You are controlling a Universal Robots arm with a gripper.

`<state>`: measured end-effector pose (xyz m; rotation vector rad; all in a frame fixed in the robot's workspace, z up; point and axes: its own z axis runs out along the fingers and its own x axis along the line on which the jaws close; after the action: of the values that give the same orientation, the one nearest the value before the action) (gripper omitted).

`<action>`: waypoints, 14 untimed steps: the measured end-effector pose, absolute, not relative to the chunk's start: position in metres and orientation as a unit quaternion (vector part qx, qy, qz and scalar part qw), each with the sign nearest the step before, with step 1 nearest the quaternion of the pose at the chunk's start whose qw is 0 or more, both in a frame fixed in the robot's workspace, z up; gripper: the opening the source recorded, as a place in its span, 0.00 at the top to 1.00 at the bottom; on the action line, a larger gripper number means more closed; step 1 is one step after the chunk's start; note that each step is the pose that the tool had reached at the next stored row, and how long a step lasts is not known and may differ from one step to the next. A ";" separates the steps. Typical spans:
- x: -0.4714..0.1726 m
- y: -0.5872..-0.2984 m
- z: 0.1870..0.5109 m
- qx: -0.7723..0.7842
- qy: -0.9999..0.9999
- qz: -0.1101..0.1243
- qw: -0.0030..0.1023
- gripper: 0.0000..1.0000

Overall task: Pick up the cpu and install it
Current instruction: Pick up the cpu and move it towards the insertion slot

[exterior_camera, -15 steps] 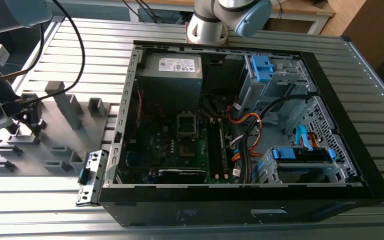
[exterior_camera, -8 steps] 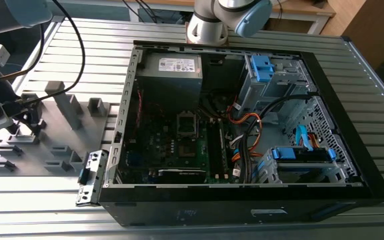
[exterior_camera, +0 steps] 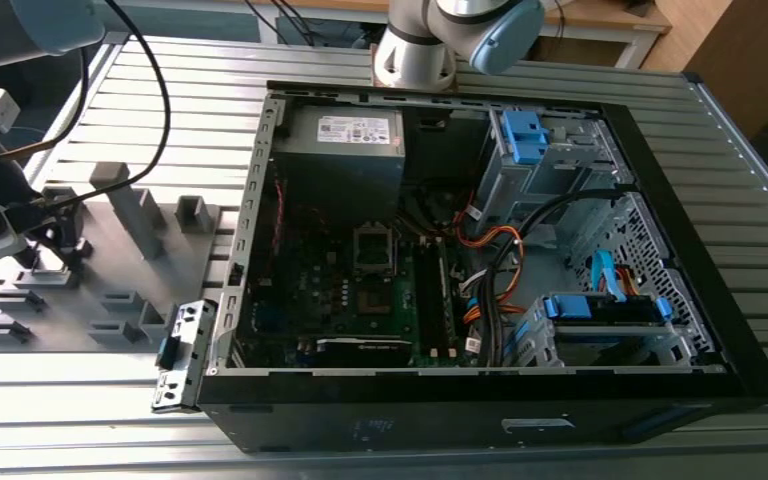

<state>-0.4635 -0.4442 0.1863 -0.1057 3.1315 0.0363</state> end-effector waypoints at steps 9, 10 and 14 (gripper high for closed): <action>-0.464 -0.444 0.186 -0.034 0.999 0.012 0.004 0.56; -0.464 -0.444 0.186 -0.034 0.999 0.012 0.004 0.56; -0.464 -0.444 0.186 -0.029 0.999 0.012 0.004 0.56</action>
<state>-0.4635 -0.4440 0.1863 -0.0914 3.1318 0.0363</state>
